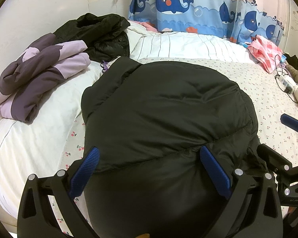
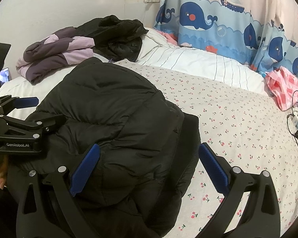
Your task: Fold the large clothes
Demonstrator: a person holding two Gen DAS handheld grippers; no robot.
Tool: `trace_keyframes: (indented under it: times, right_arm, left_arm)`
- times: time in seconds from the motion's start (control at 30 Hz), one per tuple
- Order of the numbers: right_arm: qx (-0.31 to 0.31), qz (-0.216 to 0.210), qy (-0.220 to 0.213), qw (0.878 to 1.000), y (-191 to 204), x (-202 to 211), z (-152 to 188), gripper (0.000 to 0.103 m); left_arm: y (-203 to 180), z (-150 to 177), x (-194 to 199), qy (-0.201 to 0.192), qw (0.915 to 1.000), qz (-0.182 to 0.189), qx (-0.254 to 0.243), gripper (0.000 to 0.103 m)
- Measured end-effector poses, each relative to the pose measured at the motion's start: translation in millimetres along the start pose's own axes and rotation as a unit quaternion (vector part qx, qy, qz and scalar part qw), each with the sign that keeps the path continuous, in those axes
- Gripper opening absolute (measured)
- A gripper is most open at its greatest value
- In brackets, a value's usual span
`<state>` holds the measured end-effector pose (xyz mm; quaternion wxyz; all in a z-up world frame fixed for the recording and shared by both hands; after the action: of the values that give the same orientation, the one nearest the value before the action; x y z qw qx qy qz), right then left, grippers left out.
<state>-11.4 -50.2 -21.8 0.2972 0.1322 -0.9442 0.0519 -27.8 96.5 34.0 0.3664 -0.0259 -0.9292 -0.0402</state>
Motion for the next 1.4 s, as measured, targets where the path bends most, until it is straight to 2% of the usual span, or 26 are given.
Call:
trace_keyframes:
  times: [0.37,1.4]
  right_arm:
    - [-0.005,-0.002,-0.010,1.000,-1.9,1.8,-0.7,0.096]
    - [-0.003,0.000,0.001,1.000,0.3,-5.7,3.8,0.096]
  left_arm:
    - [-1.7,1.4,-2.1,-0.003,1.0000,0.000,-0.008,0.097]
    - [-5.5,1.5,-3.3,-0.002,0.9999,0.000,-0.013,0.097]
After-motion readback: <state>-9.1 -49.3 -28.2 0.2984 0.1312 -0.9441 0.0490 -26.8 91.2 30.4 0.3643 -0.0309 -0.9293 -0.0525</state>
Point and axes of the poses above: each gripper's, at about its wrist camera, not at the fingertips, and x roughly against the way its jaws point, y to its left, z to its underside, the point moved 1 cm from there along -x, roughly the way its jaws point, and after that the axes turned 5 degrees about -y, right-handed, at the moved point
